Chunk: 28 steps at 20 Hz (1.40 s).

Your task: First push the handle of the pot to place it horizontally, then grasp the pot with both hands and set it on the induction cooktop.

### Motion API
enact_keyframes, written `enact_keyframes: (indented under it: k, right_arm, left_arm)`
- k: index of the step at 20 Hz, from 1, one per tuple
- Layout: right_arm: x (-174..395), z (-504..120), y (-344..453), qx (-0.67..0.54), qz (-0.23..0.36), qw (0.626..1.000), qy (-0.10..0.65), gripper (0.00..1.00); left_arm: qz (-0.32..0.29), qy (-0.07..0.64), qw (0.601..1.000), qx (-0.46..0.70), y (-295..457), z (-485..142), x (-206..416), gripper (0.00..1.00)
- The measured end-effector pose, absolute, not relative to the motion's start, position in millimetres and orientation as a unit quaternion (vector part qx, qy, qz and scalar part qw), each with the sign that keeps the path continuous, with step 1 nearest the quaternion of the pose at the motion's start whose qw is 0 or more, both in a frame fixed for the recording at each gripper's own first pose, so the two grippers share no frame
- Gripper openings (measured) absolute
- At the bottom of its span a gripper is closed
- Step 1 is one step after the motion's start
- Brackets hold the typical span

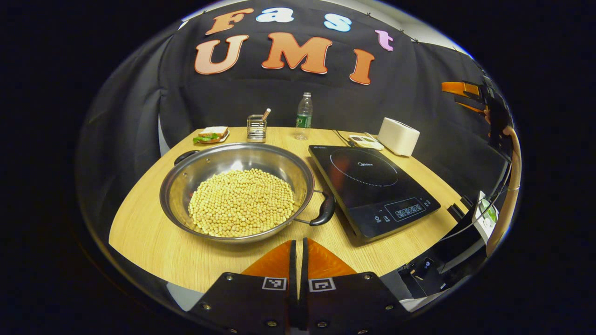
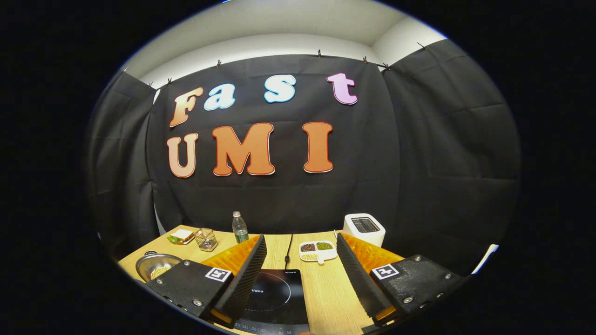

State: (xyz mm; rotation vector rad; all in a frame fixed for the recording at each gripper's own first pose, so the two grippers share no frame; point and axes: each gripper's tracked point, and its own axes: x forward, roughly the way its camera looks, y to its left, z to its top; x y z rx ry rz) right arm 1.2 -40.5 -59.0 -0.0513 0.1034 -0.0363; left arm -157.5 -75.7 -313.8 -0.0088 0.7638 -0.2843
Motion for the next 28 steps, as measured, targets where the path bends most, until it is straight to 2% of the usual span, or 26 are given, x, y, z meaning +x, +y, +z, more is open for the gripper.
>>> enact_keyframes:
  k: [17, 28]
  right_arm:
    - [6, -72, -64, -0.012, -0.039, 0.997, 0.069, 0.94]
    - [5, -76, -74, -0.010, -0.050, 0.996, 0.071, 0.94]
  left_arm:
    - [-0.130, 0.384, 0.913, 0.036, -90, -347, -117, 0.02]
    - [-0.154, 0.379, 0.913, 0.005, -116, -345, -95, 0.02]
